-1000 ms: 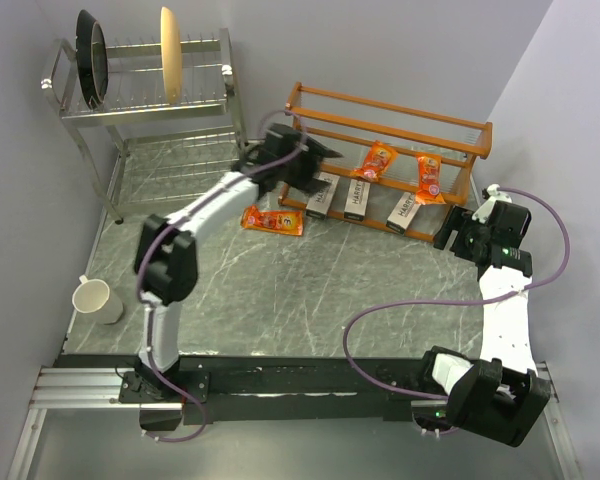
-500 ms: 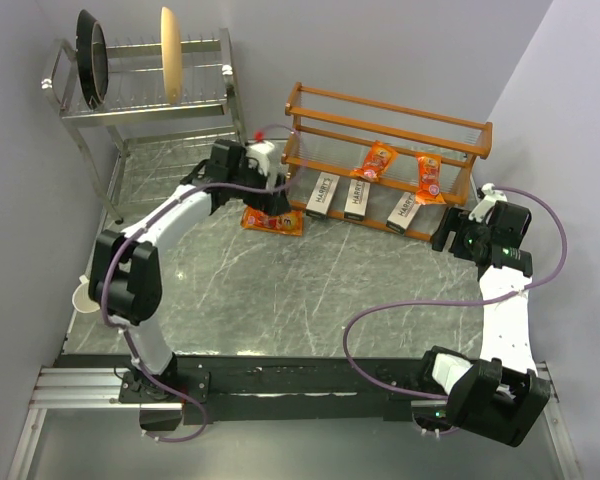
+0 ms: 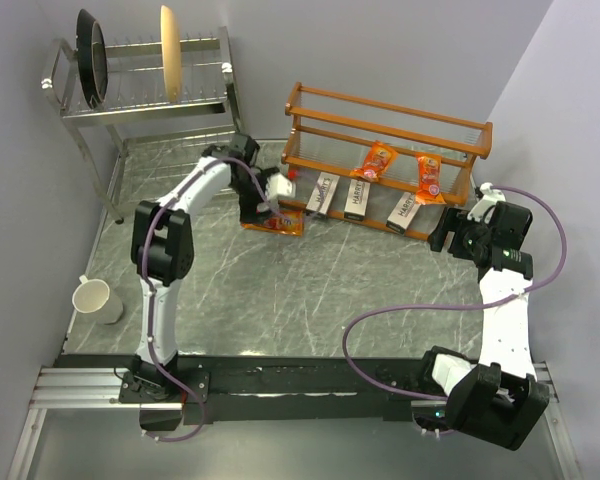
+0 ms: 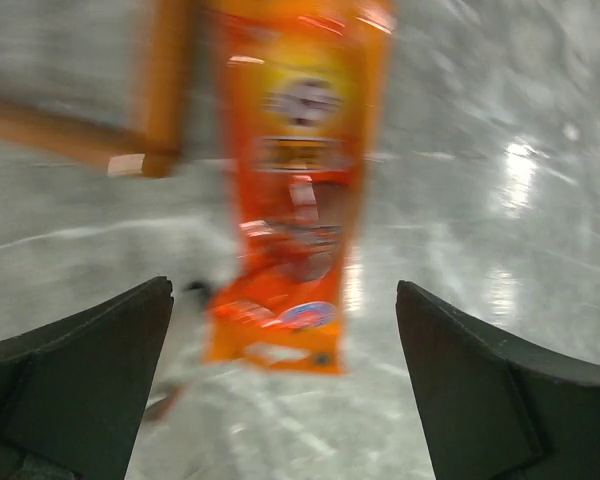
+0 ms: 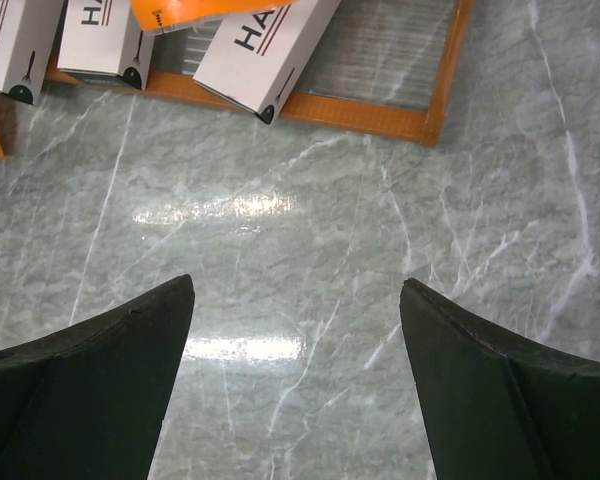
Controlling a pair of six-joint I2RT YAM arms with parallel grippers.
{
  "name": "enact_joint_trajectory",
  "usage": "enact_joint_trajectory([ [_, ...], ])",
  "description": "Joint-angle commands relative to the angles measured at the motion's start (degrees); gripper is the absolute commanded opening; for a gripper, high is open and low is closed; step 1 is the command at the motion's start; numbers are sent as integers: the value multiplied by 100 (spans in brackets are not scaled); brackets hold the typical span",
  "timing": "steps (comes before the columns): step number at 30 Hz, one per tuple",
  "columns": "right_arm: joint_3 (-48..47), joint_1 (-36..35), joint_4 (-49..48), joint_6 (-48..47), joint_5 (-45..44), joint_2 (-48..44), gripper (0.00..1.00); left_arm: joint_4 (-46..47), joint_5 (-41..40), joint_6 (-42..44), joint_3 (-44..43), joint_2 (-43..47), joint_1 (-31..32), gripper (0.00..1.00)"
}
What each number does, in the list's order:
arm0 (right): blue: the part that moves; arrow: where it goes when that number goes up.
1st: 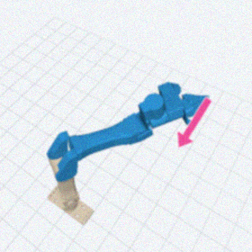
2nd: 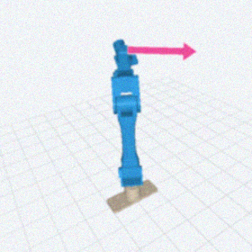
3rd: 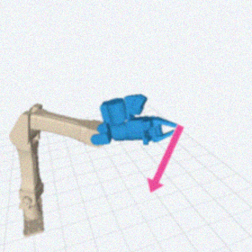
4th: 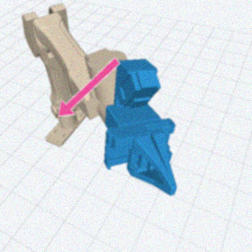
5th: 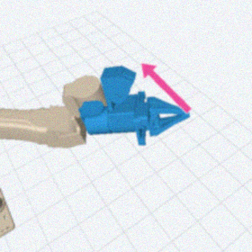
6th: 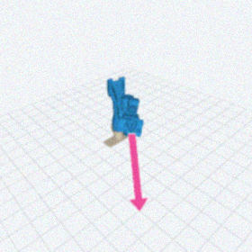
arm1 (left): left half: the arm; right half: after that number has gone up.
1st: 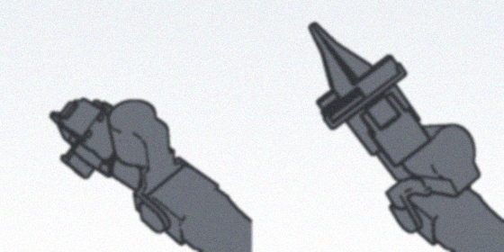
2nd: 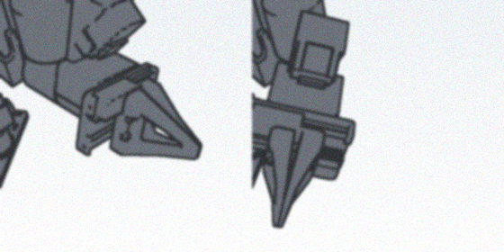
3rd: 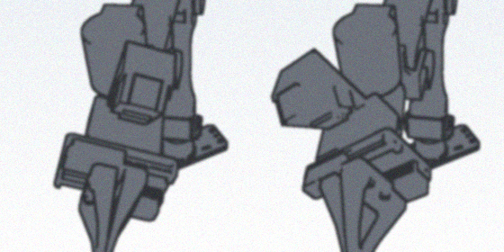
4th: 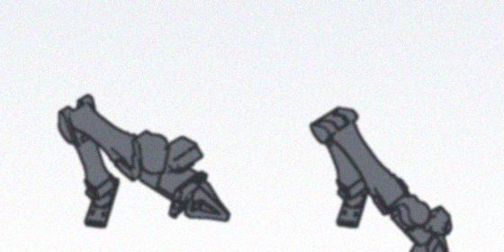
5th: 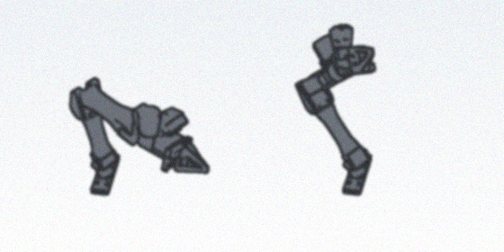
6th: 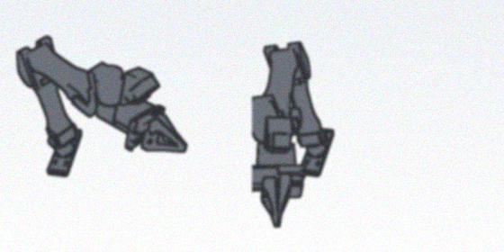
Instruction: Place and organize the shaving razors onto the shelf
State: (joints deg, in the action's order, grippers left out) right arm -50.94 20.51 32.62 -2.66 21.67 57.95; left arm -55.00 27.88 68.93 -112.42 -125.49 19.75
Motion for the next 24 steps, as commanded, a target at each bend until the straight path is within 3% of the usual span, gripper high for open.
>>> enact_joint_trajectory([
  [1,49,40,-133,-77,109,-118,91,417,-712,684,817,314,266,99],
  [11,22,41,-133,-104,197,23,91,632,-1048,-2,660,-160,372,99],
  [17,67,32,-133,-60,267,-3,91,-613,-776,-11,28,-590,372,99],
  [21,66,41,-89,-77,241,-65,91,-1029,-495,-89,9,-495,424,95],
  [24,128,41,-89,-42,250,-135,91,-899,-415,-605,273,-179,530,92],
])
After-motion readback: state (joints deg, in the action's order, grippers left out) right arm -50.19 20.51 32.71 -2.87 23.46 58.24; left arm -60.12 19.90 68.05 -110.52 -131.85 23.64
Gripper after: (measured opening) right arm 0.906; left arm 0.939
